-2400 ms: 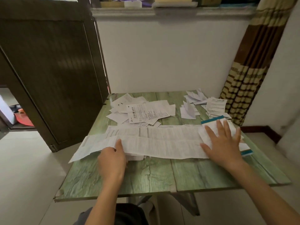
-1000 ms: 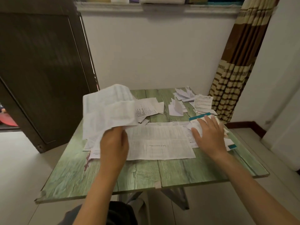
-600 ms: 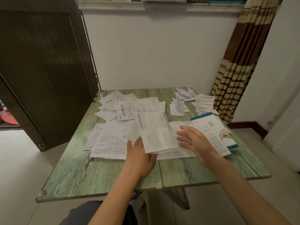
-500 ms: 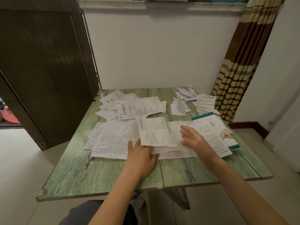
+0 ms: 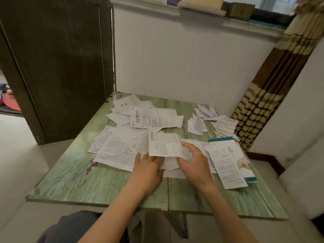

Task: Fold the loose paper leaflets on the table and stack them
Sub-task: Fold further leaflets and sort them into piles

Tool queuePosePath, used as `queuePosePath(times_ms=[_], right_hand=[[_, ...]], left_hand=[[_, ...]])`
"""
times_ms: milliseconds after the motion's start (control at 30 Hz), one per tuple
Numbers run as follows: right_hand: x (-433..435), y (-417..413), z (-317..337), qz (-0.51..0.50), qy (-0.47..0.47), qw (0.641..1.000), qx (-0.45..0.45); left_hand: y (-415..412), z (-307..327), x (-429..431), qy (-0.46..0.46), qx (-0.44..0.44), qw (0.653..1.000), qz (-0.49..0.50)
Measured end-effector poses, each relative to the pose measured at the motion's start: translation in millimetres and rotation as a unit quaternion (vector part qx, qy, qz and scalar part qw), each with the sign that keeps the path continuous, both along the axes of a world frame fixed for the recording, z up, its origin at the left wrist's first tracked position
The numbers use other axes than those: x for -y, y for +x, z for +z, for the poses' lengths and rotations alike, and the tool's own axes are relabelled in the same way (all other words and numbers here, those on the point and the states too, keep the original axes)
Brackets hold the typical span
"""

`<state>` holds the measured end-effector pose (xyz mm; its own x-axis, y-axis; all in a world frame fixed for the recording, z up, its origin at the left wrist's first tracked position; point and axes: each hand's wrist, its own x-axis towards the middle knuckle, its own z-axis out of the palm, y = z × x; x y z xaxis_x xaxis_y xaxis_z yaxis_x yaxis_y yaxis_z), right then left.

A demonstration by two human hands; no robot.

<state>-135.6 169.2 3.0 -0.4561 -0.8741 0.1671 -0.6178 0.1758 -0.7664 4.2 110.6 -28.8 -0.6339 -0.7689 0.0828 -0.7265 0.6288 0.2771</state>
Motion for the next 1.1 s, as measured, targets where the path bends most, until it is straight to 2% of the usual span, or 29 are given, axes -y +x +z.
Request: queuePosePath(times_ms=[33,100,200,267,367,434,500,600,700,767,834,900,967,1000,1100], right_hand=[[3.5,0.2,1.8,-0.004,0.008,1.0,-0.015],[8.1,-3.2,8.5,-0.047,0.006,0.998,0.037],[11.2,-6.6,23.6,-0.11,-0.042,0.965,0.236],[13.9,-2.0,39.6,-0.111,-0.075,0.937,0.322],[14.0,10.0,64.4,-0.039,-0.101,0.935,0.338],[15.5,18.7,79.7,0.07,-0.109,0.937,0.326],[18.6,24.8,92.7,0.164,-0.109,0.934,0.298],[25.5,28.0,103.7,0.178,-0.079,0.958,0.209],[36.5,24.8,105.4,0.141,-0.07,0.977,0.144],[43.7,21.6,103.8,0.126,-0.043,0.985,0.111],[49.8,18.9,101.2,0.121,-0.006,0.987,0.109],[53.2,18.8,98.7,0.13,0.029,0.983,0.13],[55.0,20.0,96.7,0.143,0.05,0.975,0.16],[54.7,21.5,97.2,0.152,0.055,0.972,0.171],[52.6,29.1,96.3,0.158,0.022,0.969,0.19]], left_hand=[[0.9,-1.4,0.4,-0.002,-0.01,1.0,0.006],[0.9,-2.2,-0.2,-0.005,-0.012,1.0,0.002],[-0.3,-5.4,-4.1,0.0,-0.016,1.0,0.014],[0.0,-5.7,-4.6,0.008,-0.028,0.999,0.039],[-1.0,-1.6,-3.5,0.013,-0.059,0.997,0.057],[-0.8,5.4,-1.2,0.044,-0.16,0.984,0.063],[6.5,19.5,-1.4,0.113,-0.334,0.932,0.08],[22.9,44.5,-2.9,0.245,-0.509,0.819,0.1],[40.4,53.2,3.3,0.358,-0.608,0.699,0.113],[50.1,57.8,8.9,0.403,-0.658,0.624,0.125],[58.4,62.5,13.0,0.427,-0.709,0.544,0.137],[65.5,66.0,14.3,0.447,-0.742,0.482,0.132],[71.1,67.1,14.5,0.47,-0.752,0.448,0.112],[72.4,67.7,14.0,0.479,-0.75,0.446,0.1],[74.2,69.2,11.8,0.483,-0.734,0.471,0.08]])
